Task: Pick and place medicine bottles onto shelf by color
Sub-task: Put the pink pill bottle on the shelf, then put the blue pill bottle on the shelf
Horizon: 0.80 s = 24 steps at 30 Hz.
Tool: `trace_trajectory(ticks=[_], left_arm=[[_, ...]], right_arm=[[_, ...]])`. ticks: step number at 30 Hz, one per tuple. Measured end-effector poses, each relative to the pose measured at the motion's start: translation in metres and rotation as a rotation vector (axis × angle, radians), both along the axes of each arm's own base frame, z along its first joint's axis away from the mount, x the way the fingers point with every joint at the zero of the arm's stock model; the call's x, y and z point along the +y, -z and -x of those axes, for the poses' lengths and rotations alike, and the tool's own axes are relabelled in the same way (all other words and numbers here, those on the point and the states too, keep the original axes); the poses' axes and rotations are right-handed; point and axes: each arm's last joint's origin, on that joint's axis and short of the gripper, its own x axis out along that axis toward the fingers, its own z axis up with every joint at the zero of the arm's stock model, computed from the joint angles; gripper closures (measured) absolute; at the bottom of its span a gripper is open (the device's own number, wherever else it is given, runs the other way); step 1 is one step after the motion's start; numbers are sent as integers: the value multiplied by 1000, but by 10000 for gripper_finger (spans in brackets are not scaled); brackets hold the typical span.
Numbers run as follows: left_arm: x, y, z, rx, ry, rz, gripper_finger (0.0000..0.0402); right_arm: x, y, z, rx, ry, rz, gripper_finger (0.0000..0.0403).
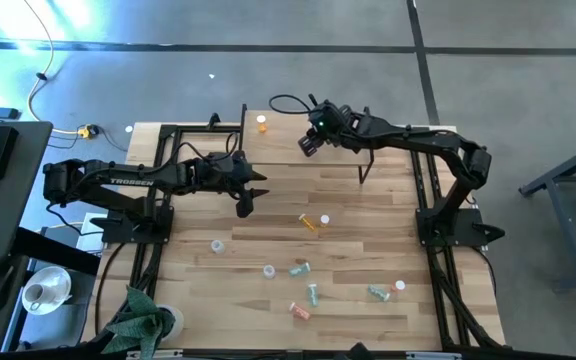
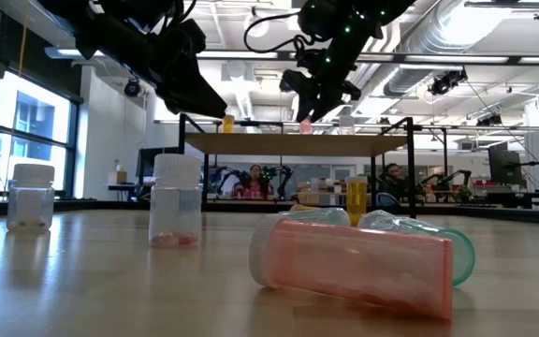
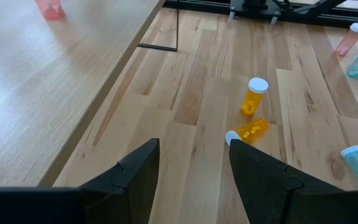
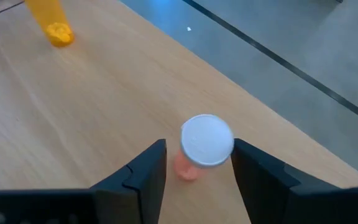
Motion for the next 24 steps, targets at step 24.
trace_trajectory(ticks=[24], left_arm=[[-9, 1, 4, 16, 160, 112, 216]], right_arm=[[50, -88, 20, -38, -113, 32, 231]])
